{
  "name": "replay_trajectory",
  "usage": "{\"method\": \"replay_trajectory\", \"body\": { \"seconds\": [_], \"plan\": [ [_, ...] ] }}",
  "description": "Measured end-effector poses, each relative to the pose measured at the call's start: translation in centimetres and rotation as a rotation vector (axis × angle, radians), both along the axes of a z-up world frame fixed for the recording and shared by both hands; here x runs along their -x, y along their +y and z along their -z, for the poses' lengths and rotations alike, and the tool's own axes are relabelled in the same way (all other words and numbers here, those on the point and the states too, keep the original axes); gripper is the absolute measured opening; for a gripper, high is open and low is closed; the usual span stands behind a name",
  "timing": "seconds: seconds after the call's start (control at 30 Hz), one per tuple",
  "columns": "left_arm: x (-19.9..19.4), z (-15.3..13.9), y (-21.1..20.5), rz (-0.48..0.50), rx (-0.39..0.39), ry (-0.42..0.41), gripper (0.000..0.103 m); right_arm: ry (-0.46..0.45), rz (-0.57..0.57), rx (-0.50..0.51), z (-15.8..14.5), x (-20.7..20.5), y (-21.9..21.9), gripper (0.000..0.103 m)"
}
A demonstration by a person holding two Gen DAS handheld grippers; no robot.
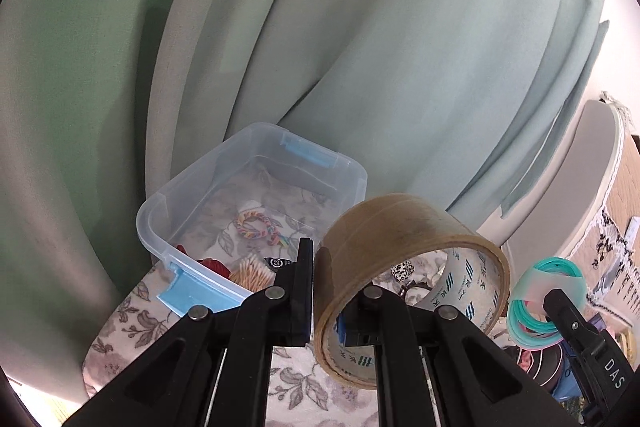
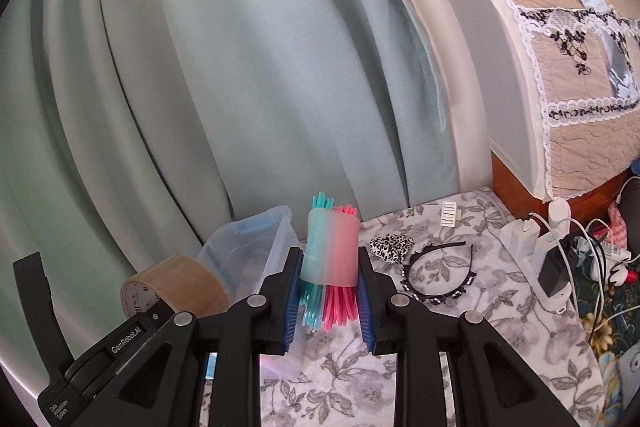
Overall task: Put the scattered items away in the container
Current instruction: 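Carry the tape roll and brush over the clear box with both tools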
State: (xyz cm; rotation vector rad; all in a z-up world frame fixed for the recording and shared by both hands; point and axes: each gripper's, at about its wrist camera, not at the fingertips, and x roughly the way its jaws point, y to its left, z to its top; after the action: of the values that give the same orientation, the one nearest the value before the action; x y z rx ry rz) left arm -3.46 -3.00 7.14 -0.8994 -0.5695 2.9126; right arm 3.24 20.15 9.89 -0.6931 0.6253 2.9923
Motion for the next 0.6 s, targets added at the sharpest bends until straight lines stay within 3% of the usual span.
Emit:
{"method": "replay_trajectory", "body": {
  "seconds": [0.33,0.6],
  "plan": [
    [1.2,1.3,-4.4,-0.081,-0.067,-0.009,0.009,-0.039,-0.089,-0.059,0.6,2.3,-4.2,0.027],
    [2.8,2.7,-6.5,-0.128,-0.078,-0.029,0.009,-0.08,-0.143,-0.091,1.9,4.4,-6.9,0.027]
  ]
}}
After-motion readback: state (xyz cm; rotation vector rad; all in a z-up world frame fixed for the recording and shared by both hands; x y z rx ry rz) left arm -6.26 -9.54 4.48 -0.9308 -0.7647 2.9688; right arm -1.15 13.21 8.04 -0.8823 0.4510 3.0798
